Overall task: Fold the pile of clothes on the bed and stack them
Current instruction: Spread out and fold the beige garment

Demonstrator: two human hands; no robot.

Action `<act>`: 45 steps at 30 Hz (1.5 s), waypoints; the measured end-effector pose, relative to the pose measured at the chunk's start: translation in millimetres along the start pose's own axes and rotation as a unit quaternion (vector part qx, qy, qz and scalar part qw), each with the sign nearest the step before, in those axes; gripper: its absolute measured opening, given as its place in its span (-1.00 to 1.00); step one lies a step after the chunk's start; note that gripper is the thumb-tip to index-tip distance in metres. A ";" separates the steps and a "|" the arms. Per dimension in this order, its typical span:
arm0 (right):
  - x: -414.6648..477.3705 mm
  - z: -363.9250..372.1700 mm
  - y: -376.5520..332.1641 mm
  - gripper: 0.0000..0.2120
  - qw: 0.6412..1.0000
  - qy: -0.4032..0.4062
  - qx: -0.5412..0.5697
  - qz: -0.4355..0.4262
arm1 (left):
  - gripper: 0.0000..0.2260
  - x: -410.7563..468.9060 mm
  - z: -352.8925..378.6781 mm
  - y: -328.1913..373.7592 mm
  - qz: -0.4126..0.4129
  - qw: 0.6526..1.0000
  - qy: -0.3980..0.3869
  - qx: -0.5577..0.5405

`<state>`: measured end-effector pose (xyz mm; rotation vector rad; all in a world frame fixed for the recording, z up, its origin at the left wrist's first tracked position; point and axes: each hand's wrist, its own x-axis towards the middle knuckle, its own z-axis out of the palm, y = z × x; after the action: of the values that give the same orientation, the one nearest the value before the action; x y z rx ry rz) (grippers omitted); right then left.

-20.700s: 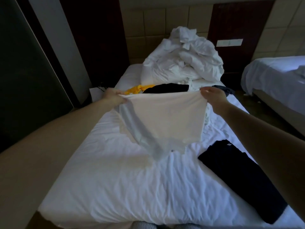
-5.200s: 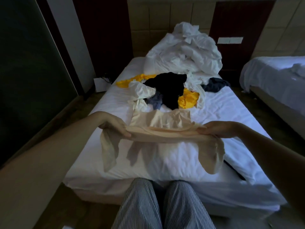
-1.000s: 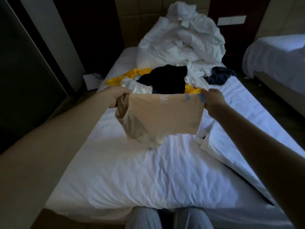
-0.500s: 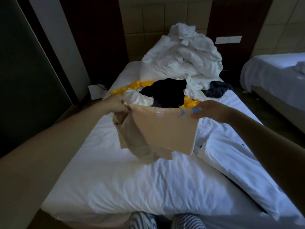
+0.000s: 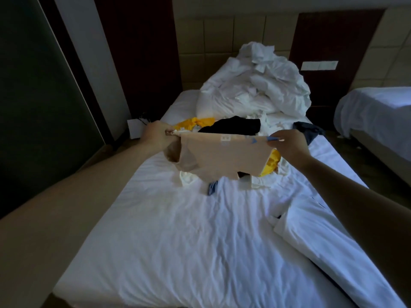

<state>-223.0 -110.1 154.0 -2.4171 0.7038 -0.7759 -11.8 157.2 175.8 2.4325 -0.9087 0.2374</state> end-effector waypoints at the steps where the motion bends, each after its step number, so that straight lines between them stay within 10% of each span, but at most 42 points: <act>1: -8.8 -0.4 1.3 -0.86 1.000 -0.010 0.016 0.000 | -0.88 -6.4 1.6 -5.7 0.010 1.000 -0.018 0.008; 5: -53.2 -4.3 8.4 -0.80 0.985 -0.171 0.010 0.021 | -0.79 -46.4 7.8 -21.2 0.044 0.986 -0.159 0.027; 11: -134.5 15.2 37.8 -0.81 0.868 -0.474 -0.137 0.047 | -0.78 -125.4 44.8 -39.0 0.052 0.885 -0.452 0.101; 16: -174.5 45.0 66.0 -0.83 0.837 -0.516 -0.106 0.145 | -0.62 -169.8 81.8 -56.2 0.010 0.835 -0.538 0.114; 24: -154.0 97.1 94.9 -0.94 0.877 -0.284 0.155 0.354 | -0.63 -141.7 95.4 -64.2 -0.079 0.906 -0.415 -0.005; 32: -107.6 151.7 111.4 -0.91 0.907 -0.121 0.235 0.328 | -0.66 -86.1 156.1 -70.6 -0.159 0.942 -0.295 -0.008; 36: -106.3 196.4 125.4 -0.46 0.910 -0.114 0.182 0.354 | -0.69 -87.1 196.4 -80.2 -0.210 0.937 -0.269 0.072; 41: -147.1 225.7 94.7 -0.26 0.965 -0.227 -0.082 0.105 | -0.55 -123.9 250.6 -68.8 -0.053 0.984 -0.143 0.087; 45: -174.3 252.0 80.2 -0.14 0.933 -0.339 -0.106 -0.052 | -0.50 -168.1 292.4 -42.9 0.067 0.977 -0.202 0.030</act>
<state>-210.7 10.7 -138.6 -2.6811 0.3883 0.1378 -117.0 122.3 -145.6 2.5237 -1.2567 -0.1950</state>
